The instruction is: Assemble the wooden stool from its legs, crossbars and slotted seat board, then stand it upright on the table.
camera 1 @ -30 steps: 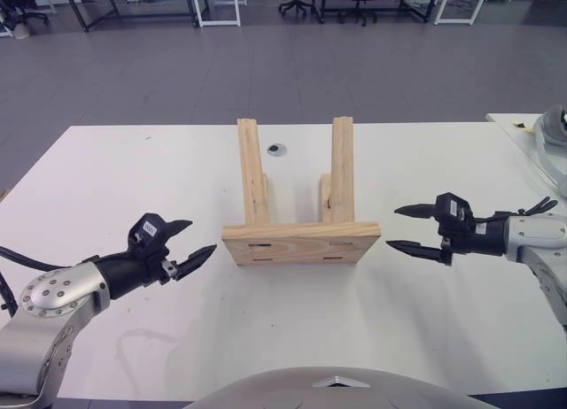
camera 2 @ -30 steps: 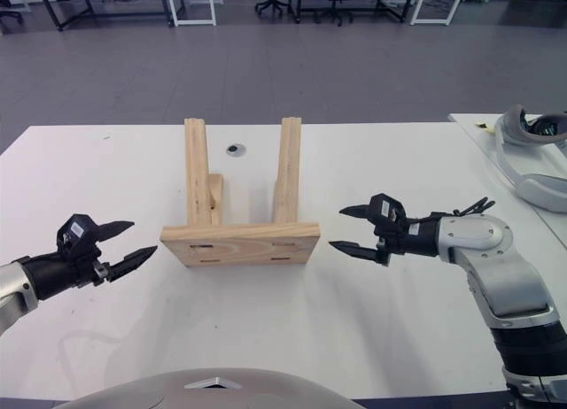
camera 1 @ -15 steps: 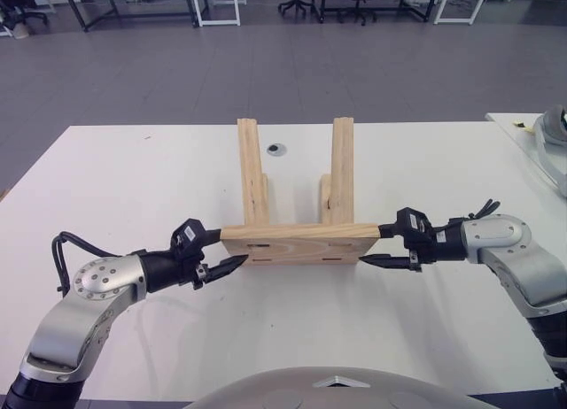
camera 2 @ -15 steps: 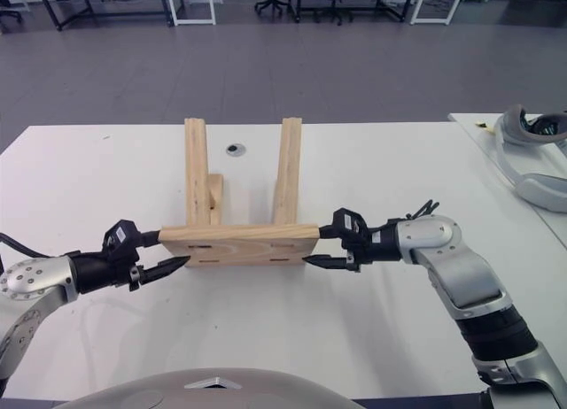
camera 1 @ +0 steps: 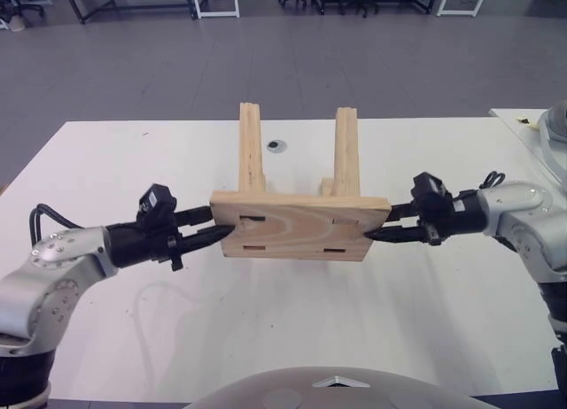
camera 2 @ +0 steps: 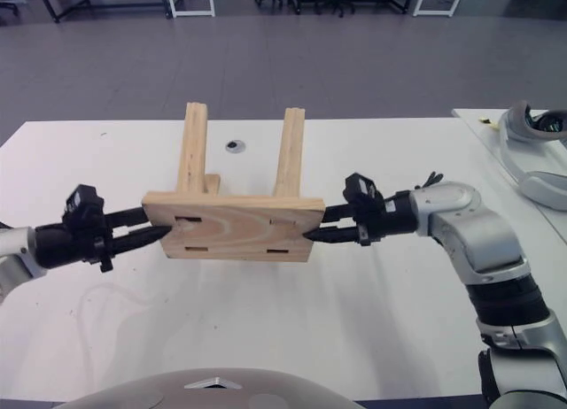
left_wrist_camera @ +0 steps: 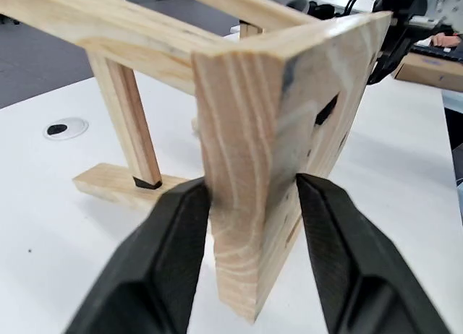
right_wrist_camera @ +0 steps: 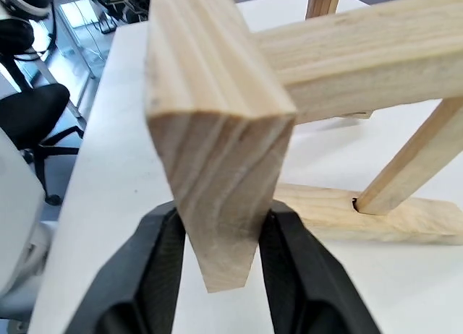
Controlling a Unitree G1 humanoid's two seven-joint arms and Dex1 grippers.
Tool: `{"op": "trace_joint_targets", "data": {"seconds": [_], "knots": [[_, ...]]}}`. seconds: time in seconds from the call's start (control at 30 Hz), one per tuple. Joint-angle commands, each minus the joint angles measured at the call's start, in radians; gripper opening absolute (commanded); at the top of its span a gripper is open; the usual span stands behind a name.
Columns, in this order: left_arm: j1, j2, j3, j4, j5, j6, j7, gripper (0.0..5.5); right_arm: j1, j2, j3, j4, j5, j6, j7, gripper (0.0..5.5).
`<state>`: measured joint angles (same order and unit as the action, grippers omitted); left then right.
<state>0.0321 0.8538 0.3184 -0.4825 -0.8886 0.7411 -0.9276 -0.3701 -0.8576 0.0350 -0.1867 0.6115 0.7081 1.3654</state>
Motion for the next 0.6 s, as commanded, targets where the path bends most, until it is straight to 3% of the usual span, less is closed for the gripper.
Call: {"op": "trace_joint_targets", "data": {"seconds": [0.03, 0.13, 0.3, 0.43, 0.6], "knots": [[-0.467, 0.211, 0.002, 0.134, -0.822, 0.245, 0.051, 1.89, -0.585, 0.101, -0.162, 0.260, 0.546, 0.563, 0.030, 1.43], [-0.570, 0.251, -0.119, 0.243, -1.067, 0.352, 0.119, 1.77, -0.759, 0.189, -0.201, 0.475, 0.588, 0.837, -0.019, 1.40], [-0.655, 0.230, -0.188, 0.479, -1.084, 0.578, 0.073, 1.53, -0.929, 0.155, -0.092, 0.786, 0.768, 0.906, -0.091, 1.34], [-0.791, 0.248, -0.298, 0.727, -1.084, 0.766, 0.006, 1.36, -1.006, 0.117, 0.103, 0.980, 1.024, 0.906, -0.209, 1.34], [-0.779, 0.164, -0.293, 0.900, -1.084, 0.781, 0.188, 1.36, -0.854, -0.072, 0.435, 0.892, 1.341, 0.906, -0.267, 1.34]]}}
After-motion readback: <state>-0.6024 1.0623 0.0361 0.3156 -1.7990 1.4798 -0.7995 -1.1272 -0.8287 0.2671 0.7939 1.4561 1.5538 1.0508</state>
